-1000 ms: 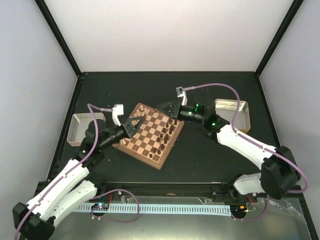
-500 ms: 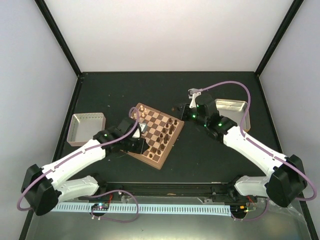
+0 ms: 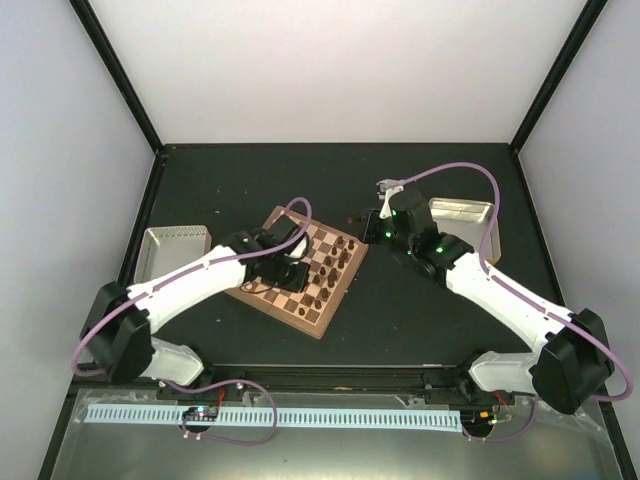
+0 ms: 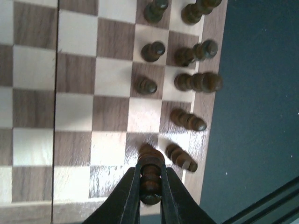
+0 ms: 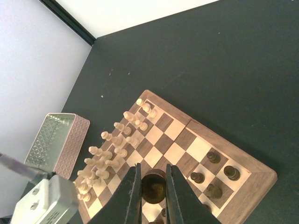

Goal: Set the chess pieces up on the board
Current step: Place the chess piece on the chessboard.

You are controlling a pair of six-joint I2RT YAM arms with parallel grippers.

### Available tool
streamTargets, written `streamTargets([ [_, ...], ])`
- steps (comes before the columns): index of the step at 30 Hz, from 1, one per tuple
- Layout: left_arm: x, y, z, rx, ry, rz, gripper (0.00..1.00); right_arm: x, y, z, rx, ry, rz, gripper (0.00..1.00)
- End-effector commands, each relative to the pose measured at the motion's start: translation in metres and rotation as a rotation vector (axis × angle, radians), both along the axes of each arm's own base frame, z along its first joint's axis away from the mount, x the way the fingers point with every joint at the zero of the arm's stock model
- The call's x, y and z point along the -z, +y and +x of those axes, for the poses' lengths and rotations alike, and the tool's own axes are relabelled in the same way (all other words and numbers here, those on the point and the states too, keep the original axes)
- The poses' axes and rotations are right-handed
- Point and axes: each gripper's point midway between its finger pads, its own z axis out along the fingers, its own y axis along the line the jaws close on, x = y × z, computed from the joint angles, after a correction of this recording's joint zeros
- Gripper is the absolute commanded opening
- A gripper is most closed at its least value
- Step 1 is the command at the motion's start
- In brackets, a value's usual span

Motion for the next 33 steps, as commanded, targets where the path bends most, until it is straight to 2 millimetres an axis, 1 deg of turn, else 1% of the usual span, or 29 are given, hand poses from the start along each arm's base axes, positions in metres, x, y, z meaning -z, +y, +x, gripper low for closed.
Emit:
streamTargets([
  [1,0.003,-0.011,0.011,0.055,0.010,0.067,0.03,0.006,-0.010,0.004,0.036,-0.017,-0.044,0.05],
  [5,0.017,-0.017,0.014,0.076,0.054,0.130,0.04,0.006,-0.018,0.004,0.061,-0.024,-0.064,0.05],
  [11,0.028,-0.023,0.016,0.089,0.083,0.147,0.04,0.007,-0.028,0.004,0.102,-0.032,-0.081,0.05],
  [16,0.040,-0.025,0.014,0.099,0.116,0.165,0.04,0.007,-0.030,0.004,0.109,-0.033,-0.079,0.05],
  [24,0.045,-0.032,0.019,0.108,0.121,0.175,0.06,0.008,-0.031,0.003,0.105,-0.030,-0.076,0.05],
  [33,0.053,-0.032,0.017,0.117,0.150,0.192,0.09,0.007,-0.031,0.001,0.103,-0.031,-0.075,0.05],
])
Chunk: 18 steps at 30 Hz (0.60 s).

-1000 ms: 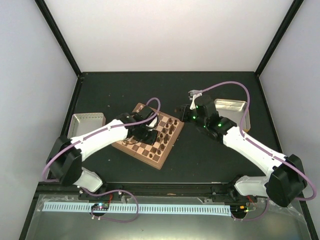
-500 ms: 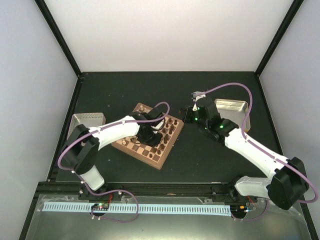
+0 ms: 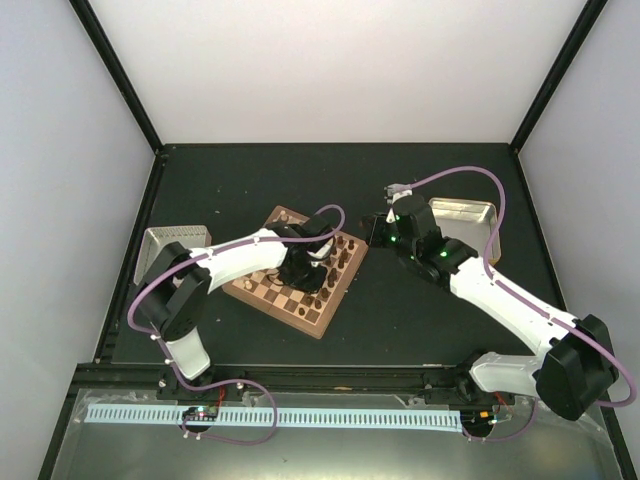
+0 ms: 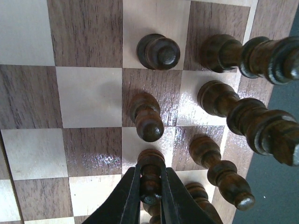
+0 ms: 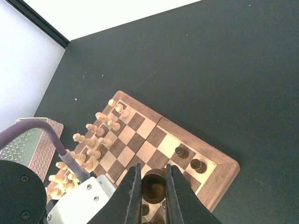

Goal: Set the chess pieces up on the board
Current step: Place the chess piece on the chessboard.

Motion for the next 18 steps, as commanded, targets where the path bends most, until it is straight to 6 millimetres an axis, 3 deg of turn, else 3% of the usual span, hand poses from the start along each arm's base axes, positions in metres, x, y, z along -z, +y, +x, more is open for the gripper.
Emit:
streamTargets([
  [1,-0.005,-0.007,0.001,0.026,-0.001,-0.001,0.09,-0.006,-0.007,0.000,0.021,-0.027,0.000,0.05],
  [9,-0.006,-0.008,0.000,0.028,0.006,-0.011,0.26,-0.009,-0.008,-0.001,0.020,-0.035,0.003,0.05],
  [18,-0.042,-0.011,0.012,-0.018,-0.080,-0.106,0.38,-0.013,-0.005,-0.006,-0.010,-0.038,0.012,0.05],
])
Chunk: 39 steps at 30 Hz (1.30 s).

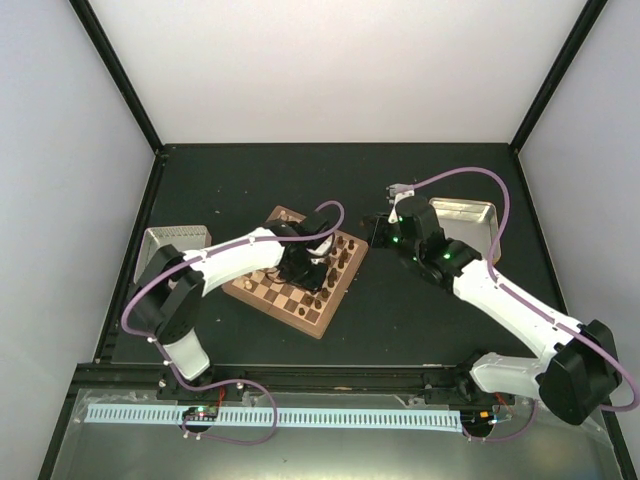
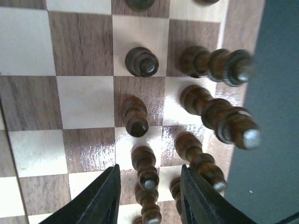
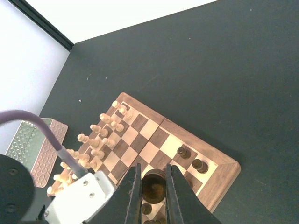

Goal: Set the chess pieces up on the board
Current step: Place the chess piece on the chessboard.

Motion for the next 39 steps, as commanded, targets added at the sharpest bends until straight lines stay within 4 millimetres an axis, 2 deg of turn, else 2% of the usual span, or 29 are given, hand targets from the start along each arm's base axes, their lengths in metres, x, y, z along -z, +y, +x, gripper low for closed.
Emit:
streamTargets([
  [1,-0.041,-0.005,0.013,-0.044,-0.087,-0.102,0.38,-0.008,0.000,-0.003,-0.025,-0.026,0.005,0.05],
  [5,-0.067,0.009,0.025,-0.117,-0.175,-0.182,0.39,-0.009,0.010,-0.011,-0.083,-0.030,0.002,0.05],
  [9,-0.097,0.043,0.038,-0.246,-0.281,-0.263,0.38,-0.006,0.029,-0.031,-0.173,-0.037,-0.046,0.05],
  [14,-0.131,0.096,0.044,-0.398,-0.444,-0.328,0.40,0.005,0.057,-0.073,-0.310,-0.073,-0.165,0.05],
  [19,-0.148,0.125,0.036,-0.454,-0.588,-0.336,0.43,0.026,0.080,-0.119,-0.449,-0.111,-0.304,0.05],
  [23,-0.147,0.140,0.026,-0.483,-0.656,-0.343,0.48,0.049,0.099,-0.151,-0.556,-0.143,-0.426,0.05],
  [28,-0.138,0.146,0.016,-0.504,-0.660,-0.349,0.49,0.085,0.117,-0.176,-0.667,-0.158,-0.535,0.05],
  [33,-0.128,0.147,0.013,-0.503,-0.642,-0.341,0.50,0.113,0.131,-0.182,-0.718,-0.150,-0.585,0.05],
  [39,-0.123,0.149,0.014,-0.500,-0.639,-0.322,0.50,0.129,0.143,-0.177,-0.718,-0.164,-0.594,0.05],
])
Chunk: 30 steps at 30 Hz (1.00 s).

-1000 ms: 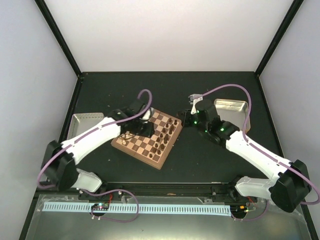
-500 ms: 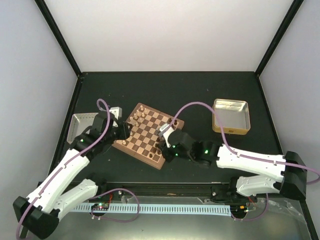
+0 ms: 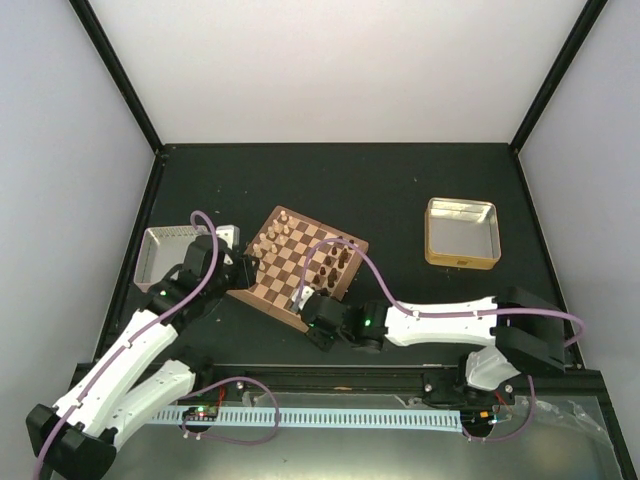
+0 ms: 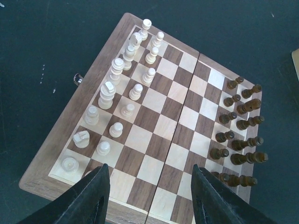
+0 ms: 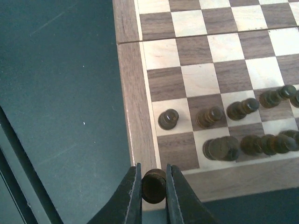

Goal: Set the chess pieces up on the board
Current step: Place the chess piece on the chessboard.

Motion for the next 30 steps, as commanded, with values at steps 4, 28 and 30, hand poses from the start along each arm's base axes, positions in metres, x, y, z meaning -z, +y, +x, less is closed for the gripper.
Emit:
streamTargets([
  [4,-0.008,0.002,0.009,-0.019,-0.036,-0.001,0.50,0.001,0.021,0.011,-0.006,-0.074,0.066,0.05],
  [28,0.002,-0.003,0.016,-0.007,0.011,0.005,0.51,0.034,0.007,0.032,0.070,-0.052,0.005,0.12],
  [30,0.002,-0.004,0.016,-0.002,0.014,0.004,0.51,0.031,0.006,0.032,0.074,-0.053,0.009,0.16],
])
